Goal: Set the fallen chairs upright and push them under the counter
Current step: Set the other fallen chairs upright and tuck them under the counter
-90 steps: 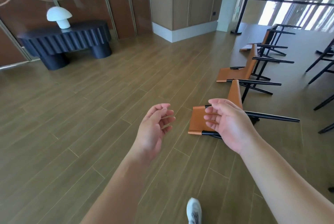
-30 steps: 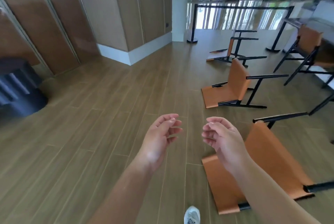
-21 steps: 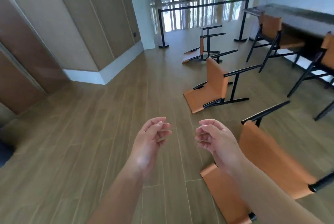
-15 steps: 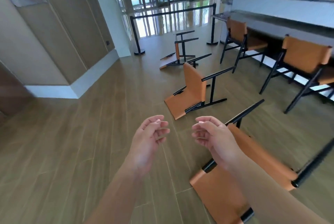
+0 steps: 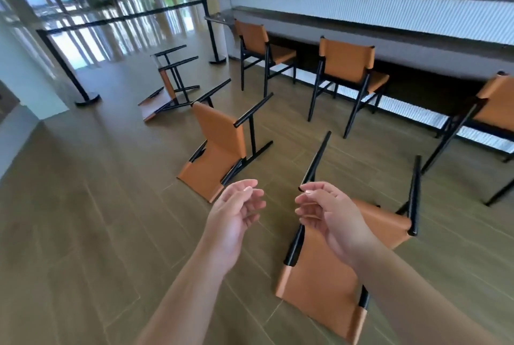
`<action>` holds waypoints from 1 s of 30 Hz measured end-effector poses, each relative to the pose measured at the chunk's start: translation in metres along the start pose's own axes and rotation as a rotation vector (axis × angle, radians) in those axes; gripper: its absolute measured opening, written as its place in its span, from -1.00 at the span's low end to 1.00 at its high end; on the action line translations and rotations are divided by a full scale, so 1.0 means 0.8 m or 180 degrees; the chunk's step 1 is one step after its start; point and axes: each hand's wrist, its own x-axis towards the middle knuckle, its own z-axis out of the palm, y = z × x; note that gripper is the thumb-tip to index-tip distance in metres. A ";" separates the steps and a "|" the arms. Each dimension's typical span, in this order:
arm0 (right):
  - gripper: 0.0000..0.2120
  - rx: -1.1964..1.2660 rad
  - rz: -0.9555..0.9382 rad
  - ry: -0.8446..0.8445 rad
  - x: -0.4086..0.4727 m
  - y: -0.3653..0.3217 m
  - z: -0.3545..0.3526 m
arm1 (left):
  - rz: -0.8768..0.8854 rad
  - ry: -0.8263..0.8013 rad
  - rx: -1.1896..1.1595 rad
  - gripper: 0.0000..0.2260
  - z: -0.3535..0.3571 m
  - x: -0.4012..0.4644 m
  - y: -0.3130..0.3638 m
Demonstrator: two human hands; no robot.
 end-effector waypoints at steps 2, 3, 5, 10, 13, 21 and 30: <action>-0.83 -0.0048 -0.0053 0.0178 0.009 0.010 0.028 | -0.0072 -0.0198 0.0043 -0.80 -0.024 0.027 0.009; -0.83 -0.0069 -0.0078 0.0265 0.013 0.014 0.040 | -0.0097 -0.0279 0.0056 -0.80 -0.034 0.039 0.012; -0.84 -0.0117 -0.0082 0.0423 0.017 0.019 0.058 | -0.0166 -0.0443 0.0062 -0.81 -0.047 0.062 0.015; -0.83 -0.0204 -0.0087 0.0982 0.019 0.021 0.056 | -0.0374 -0.0908 0.0117 -0.82 -0.045 0.105 0.009; -0.83 -0.0128 -0.0115 0.1327 0.017 0.024 0.035 | -0.0512 -0.1158 0.0184 -0.81 -0.026 0.125 -0.003; -0.84 0.0098 -0.0010 0.1813 0.006 0.051 -0.025 | -0.0772 -0.1458 0.0624 -0.81 0.034 0.139 -0.049; -0.85 -0.0249 0.0120 0.1813 0.012 0.069 -0.146 | -0.0689 -0.1428 0.1541 -0.82 0.120 0.144 -0.117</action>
